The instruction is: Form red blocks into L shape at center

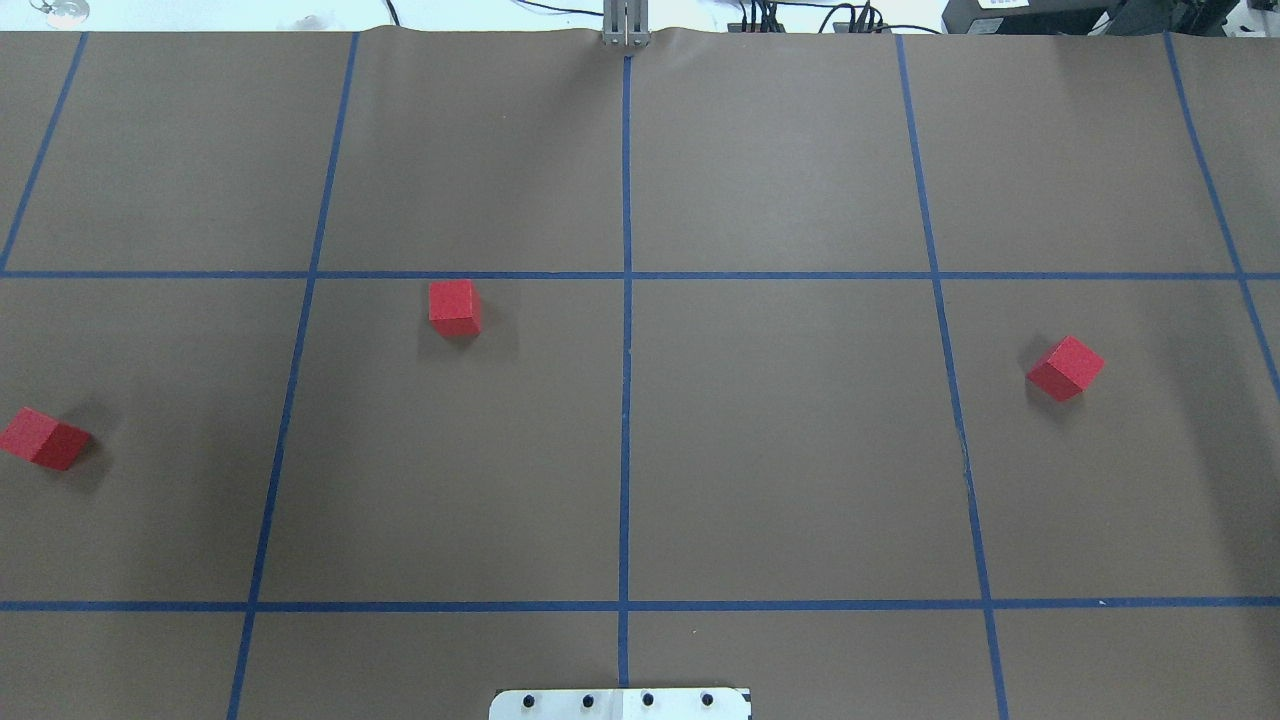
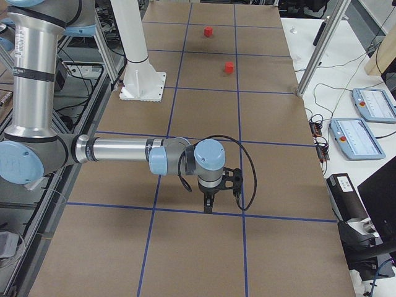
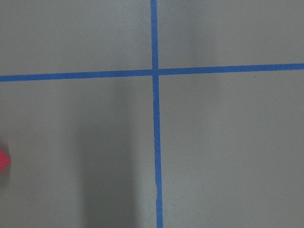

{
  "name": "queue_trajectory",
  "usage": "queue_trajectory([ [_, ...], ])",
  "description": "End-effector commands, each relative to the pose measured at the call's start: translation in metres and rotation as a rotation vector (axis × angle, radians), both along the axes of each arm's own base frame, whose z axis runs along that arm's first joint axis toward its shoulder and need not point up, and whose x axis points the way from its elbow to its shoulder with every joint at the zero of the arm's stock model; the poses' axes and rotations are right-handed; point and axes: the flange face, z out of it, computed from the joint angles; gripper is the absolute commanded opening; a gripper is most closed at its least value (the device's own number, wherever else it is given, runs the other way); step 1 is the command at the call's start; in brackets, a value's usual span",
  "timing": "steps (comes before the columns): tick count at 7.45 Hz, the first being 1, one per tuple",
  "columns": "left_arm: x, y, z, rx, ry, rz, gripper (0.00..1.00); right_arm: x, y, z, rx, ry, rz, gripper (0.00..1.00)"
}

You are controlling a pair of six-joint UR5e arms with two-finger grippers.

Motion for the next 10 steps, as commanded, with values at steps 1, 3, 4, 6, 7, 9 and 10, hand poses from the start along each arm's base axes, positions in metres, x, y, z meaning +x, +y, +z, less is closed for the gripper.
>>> queue_trajectory([
  [1,0.039,-0.016,-0.065,0.07,0.031,0.025,1.0,-0.001,0.0,0.001,-0.002,-0.019,-0.001,0.99],
  [3,0.131,-0.036,-0.134,-0.113,0.119,-0.059,1.0,-0.002,0.0,0.0,-0.002,-0.024,0.0,0.99],
  [4,0.173,-0.037,-0.163,-0.179,0.145,-0.097,1.0,-0.002,0.0,0.0,-0.002,-0.026,0.0,0.99],
  [6,0.292,0.004,-0.219,-0.169,0.102,-0.167,1.0,-0.002,0.0,-0.001,-0.001,-0.029,-0.001,0.99],
  [7,0.342,0.022,-0.24,-0.196,0.106,-0.207,1.0,-0.002,0.0,-0.001,0.001,-0.027,-0.001,0.99],
  [9,0.415,0.04,-0.262,-0.198,0.096,-0.239,1.0,-0.003,0.0,0.0,-0.002,-0.027,-0.003,0.99],
  [10,0.426,0.04,-0.257,-0.201,0.083,-0.23,1.0,-0.003,0.0,0.0,-0.002,-0.027,-0.003,0.99],
])
